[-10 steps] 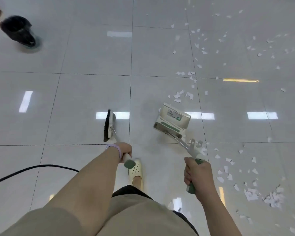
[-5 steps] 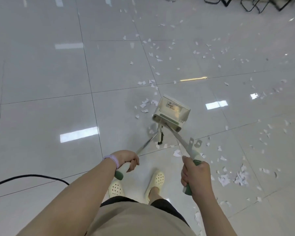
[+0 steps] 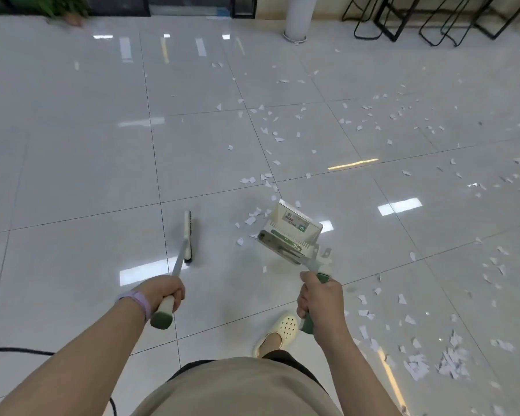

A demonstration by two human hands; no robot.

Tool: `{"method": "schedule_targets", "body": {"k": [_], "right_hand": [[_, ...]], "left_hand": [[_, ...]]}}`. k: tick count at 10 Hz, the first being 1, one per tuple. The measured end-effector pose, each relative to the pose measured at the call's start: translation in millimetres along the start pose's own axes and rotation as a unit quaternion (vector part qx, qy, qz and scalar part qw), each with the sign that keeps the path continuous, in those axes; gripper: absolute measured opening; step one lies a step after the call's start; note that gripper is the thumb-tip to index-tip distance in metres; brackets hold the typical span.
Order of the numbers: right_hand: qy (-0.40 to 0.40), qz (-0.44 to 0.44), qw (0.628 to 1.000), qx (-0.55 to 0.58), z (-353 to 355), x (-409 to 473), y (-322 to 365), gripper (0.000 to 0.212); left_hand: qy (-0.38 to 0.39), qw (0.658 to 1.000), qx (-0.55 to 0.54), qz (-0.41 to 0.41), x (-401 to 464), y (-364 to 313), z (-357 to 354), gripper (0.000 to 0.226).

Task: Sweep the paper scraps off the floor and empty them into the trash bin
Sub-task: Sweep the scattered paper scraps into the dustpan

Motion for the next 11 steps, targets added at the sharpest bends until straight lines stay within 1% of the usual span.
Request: {"method": "schedule_targets", "body": {"k": [2,3,4,5,6,7,8,9,10,11], "right_hand": [[0.050,-0.031,0.998,-0.019,45.7,64.5,35.9,0.023],[0.073,-0.033,0.997,-0.019,77.7,89.4,54.8,0.027],[0.070,-0.022,0.997,0.002,118.1,111.7,63.3,0.037],[0.044,-0.007,0.999,0.021,158.5,125.8,74.3,0.052],[0.020,0.007,0.999,0.028,192.0,126.3,83.3,0.049],[-0.008,0.018,1.000,0.015,217.8,120.4,84.0,0.046],[-0.051,0.023,0.998,0.010,241.4,115.1,83.6,0.046],[-0.088,0.018,0.995,0.037,258.8,111.8,90.1,0.045],[-0.134,0.026,0.988,0.073,267.3,116.7,101.3,0.042],[-0.165,0.038,0.984,0.063,273.5,131.4,119.5,0.035]], "left_hand": [[-0.103,0.994,0.038,0.000,20.0,-39.4,-3.3,0.024],[-0.100,0.991,0.077,0.048,28.0,-64.5,-32.0,0.033],[-0.092,0.983,0.157,0.036,37.5,-100.5,-96.9,0.040],[-0.065,0.976,0.210,0.013,54.6,-138.3,-196.9,0.038],[0.029,0.982,0.143,0.122,57.9,-132.1,-287.8,0.032],[0.063,0.975,0.186,0.107,70.6,-142.3,-349.7,0.013],[0.183,0.960,0.130,0.169,90.6,-160.0,-379.3,0.023],[0.220,0.957,0.115,0.148,81.8,-197.9,-392.6,0.045],[0.203,0.965,0.126,0.106,96.3,-219.4,-410.1,0.040],[0.243,0.950,0.162,0.115,96.0,-232.0,-437.9,0.041]]}}
Point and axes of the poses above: each hand's wrist, its own x-axis towards the middle knuckle, its own z-axis out of the back of the hand, y = z × x, the point moved 4 cm from there along x, towards the middle knuckle, and after that the axes turned 9 degrees about y, right-handed, at the moved point
